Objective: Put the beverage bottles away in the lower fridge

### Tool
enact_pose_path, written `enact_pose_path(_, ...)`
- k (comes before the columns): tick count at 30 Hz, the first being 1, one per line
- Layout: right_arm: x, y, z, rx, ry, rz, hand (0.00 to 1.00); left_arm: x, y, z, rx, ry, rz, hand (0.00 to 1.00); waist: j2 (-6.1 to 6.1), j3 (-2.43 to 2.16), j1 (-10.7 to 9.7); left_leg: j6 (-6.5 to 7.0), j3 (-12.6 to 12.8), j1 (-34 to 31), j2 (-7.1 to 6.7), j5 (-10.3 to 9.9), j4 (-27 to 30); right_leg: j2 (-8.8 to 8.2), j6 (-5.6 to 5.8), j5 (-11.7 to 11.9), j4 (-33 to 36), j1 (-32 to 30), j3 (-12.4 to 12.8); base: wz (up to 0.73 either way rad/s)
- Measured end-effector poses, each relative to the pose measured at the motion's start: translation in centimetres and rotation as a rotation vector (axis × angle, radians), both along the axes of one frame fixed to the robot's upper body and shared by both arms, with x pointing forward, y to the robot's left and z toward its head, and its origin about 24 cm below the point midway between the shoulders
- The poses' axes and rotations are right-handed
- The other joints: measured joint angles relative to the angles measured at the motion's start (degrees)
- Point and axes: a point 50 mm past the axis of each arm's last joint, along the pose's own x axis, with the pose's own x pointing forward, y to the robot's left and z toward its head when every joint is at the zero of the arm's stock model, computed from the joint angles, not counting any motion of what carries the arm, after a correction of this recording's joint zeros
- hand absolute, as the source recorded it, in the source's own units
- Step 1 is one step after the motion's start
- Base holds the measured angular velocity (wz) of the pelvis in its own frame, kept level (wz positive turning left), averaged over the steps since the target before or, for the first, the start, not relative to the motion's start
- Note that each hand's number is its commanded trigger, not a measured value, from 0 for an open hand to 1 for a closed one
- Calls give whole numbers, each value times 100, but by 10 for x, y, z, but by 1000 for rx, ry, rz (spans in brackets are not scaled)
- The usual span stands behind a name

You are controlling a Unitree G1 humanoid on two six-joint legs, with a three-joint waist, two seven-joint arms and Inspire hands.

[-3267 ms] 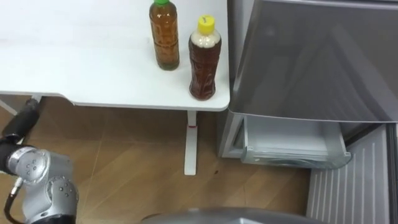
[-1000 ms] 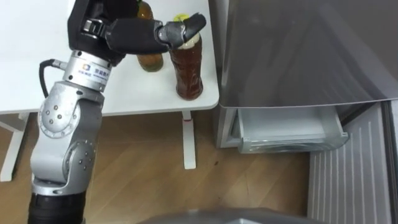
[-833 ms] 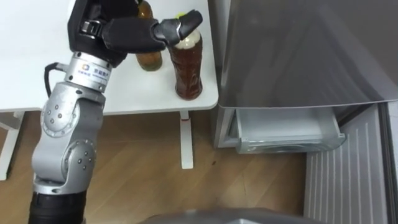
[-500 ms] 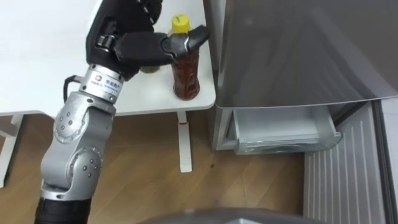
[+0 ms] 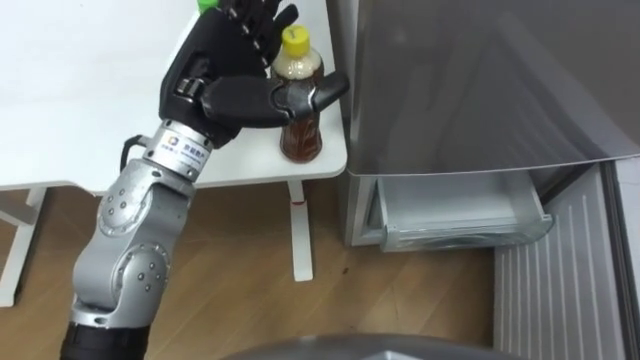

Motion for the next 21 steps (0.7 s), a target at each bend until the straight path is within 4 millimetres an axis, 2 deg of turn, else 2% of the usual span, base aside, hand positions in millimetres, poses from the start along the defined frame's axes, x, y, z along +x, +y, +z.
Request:
enact_pose_path(5, 0, 0, 0, 0, 1, 0, 0, 0, -1, 0, 1, -5, -13, 0, -38, 16, 3, 0, 2, 14, -4, 0, -9, -3, 5, -15, -2, 16, 0, 0)
enact_pose_path(21, -1, 3, -1, 3, -10, -36, 0, 2, 2, -8, 23, 24, 8, 0, 3, 15, 26, 0, 3, 26, 10, -1, -84, 10, 0, -26, 7, 5, -11, 0)
